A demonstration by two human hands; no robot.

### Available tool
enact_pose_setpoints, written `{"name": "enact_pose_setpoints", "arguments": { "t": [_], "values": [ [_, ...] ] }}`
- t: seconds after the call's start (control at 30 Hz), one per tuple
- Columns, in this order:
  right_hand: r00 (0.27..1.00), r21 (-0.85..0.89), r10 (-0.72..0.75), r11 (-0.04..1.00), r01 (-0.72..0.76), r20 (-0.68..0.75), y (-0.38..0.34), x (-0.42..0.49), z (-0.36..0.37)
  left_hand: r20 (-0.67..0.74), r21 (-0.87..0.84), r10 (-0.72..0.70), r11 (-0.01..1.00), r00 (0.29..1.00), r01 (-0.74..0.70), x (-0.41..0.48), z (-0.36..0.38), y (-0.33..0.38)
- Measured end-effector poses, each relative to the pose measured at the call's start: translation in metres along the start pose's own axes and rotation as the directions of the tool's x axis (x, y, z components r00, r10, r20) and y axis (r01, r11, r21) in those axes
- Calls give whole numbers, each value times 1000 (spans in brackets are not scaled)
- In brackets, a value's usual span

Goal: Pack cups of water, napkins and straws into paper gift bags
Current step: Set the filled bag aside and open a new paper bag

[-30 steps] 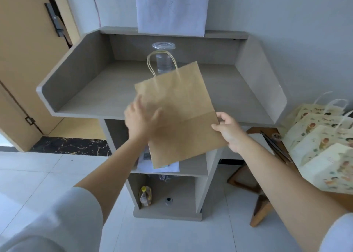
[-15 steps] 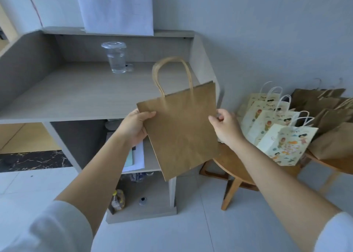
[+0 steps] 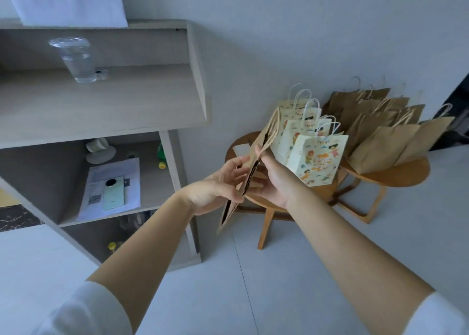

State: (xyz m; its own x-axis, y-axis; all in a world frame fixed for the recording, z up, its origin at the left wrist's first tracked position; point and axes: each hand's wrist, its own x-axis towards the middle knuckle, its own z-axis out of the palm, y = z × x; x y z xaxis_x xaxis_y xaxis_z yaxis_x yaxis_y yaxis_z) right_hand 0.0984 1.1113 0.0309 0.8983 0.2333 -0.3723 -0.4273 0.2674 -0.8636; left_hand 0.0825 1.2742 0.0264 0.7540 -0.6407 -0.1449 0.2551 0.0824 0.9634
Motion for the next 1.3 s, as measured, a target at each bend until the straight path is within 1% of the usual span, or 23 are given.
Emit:
{"name": "enact_pose_setpoints", "arguments": {
  "t": [0.1,0.17,0.23,0.3,0.33,0.4,0.43,0.53,0.57,0.6,0.67,0.7,0.73,0.77,0.83,0.93,0.97,1.03,1.07,1.13,1.2,1.23,1.3],
  "values": [
    [997,27,-73,997,72,35,13,-18,-29,-162,-189,-62,982,985,31,15,26,-6],
    [989,17,-114,993,113,93,21,-30,-43,-201,-127,-72,991,977,47,22,45,-9],
    [984,-1,-135,991,136,116,26,-41,-50,-170,-40,-57,998,984,50,29,62,-17],
    [991,-136,-122,982,129,55,31,-46,-56,-255,28,-89,995,963,99,37,77,-26],
    [993,-259,-115,959,113,9,32,-48,-59,-346,77,-105,987,932,140,43,82,-31],
    [994,-497,-98,866,57,-57,36,-49,-67,-527,220,-105,942,843,255,52,92,-44],
    [993,-584,-86,812,20,-86,37,-49,-71,-566,340,-64,890,822,304,55,96,-50],
    [979,-722,-78,687,-83,-188,40,-53,-82,-510,696,112,636,853,333,55,113,-58],
    [974,-786,-101,611,-100,-203,40,-55,-86,-486,770,147,538,861,343,53,116,-58],
    [968,-866,-140,487,-116,-209,39,-58,-90,-473,820,160,441,867,366,52,116,-58],
    [935,-956,-247,206,-207,-256,31,-67,-100,-531,831,140,280,836,481,49,106,-55],
    [906,-957,-308,110,-268,-290,26,-70,-108,-585,803,121,224,802,552,47,97,-54],
    [875,-944,-359,60,-325,-324,20,-73,-117,-635,769,108,181,765,613,43,88,-51],
    [850,-924,-377,40,-381,-367,15,-74,-127,-678,733,98,162,729,660,39,79,-48],
    [825,-892,-363,44,-450,-434,8,-76,-137,-718,694,90,167,691,700,33,69,-42],
    [843,-900,-327,65,-432,-428,9,-69,-135,-708,703,98,181,699,687,40,73,-36],
    [852,-907,-316,81,-414,-417,10,-67,-133,-703,707,88,202,706,678,45,77,-36],
    [864,-914,-297,132,-385,-407,12,-63,-134,-704,684,31,298,709,666,53,81,-36],
    [866,-912,-289,171,-374,-409,13,-60,-135,-706,666,4,342,708,662,55,82,-36],
    [877,-900,-253,269,-343,-409,14,-54,-139,-709,641,-40,382,704,666,61,83,-35],
    [882,-854,-199,409,-322,-428,15,-46,-143,-716,611,-71,419,694,672,65,82,-36],
    [879,-820,-172,473,-323,-445,15,-42,-145,-714,598,-97,429,693,677,69,79,-37],
    [873,-773,-137,543,-329,-467,13,-32,-148,-724,568,-136,439,676,696,78,72,-40]
  ]
}}
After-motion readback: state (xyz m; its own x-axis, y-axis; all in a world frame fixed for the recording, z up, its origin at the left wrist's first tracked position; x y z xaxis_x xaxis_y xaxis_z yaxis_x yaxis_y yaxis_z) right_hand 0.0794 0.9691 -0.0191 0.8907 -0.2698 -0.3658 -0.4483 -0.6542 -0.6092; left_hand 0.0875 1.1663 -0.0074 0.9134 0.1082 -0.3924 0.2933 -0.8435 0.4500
